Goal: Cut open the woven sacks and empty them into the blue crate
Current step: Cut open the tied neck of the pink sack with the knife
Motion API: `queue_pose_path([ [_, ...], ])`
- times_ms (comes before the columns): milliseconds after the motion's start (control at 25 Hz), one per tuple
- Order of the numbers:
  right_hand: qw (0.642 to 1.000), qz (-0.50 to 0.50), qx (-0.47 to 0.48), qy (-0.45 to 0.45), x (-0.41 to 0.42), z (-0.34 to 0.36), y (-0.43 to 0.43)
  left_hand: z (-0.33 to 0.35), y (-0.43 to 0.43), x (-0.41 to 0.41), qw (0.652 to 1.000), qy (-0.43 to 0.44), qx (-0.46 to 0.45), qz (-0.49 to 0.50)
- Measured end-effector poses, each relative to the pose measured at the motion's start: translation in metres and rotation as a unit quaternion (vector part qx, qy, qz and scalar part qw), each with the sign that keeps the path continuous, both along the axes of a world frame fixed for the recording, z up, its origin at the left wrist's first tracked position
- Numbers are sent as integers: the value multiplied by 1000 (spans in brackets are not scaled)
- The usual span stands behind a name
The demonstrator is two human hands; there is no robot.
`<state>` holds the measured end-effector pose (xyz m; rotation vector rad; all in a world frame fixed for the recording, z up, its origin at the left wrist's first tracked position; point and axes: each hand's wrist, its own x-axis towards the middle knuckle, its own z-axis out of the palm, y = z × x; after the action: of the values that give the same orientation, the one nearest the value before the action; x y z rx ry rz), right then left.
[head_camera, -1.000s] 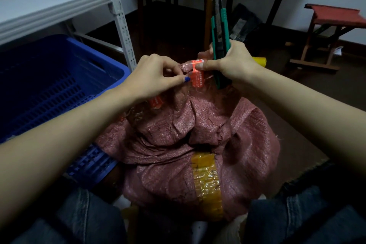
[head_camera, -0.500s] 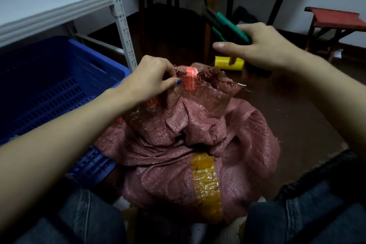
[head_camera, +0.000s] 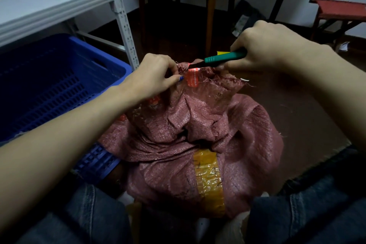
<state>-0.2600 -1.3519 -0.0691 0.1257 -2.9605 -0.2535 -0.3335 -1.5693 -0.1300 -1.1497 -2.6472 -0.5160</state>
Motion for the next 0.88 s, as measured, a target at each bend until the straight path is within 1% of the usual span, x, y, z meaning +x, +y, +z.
queue_pose_path([
  [280, 1000, -4, 27, 7, -1, -4, -4, -1, 0, -1, 1000, 7, 2, -7],
  [560, 998, -59, 19, -6, 0, -13, -27, -3, 0, -3, 1000, 18, -11, -9],
  [800, 998, -33, 51, -21, -6, -33, -47, -6, -4, 2, 997, 41, -47, -50],
  [880, 998, -32, 50, -27, -6, -32, -47, -5, -9, -1, 996, 50, -60, -50],
])
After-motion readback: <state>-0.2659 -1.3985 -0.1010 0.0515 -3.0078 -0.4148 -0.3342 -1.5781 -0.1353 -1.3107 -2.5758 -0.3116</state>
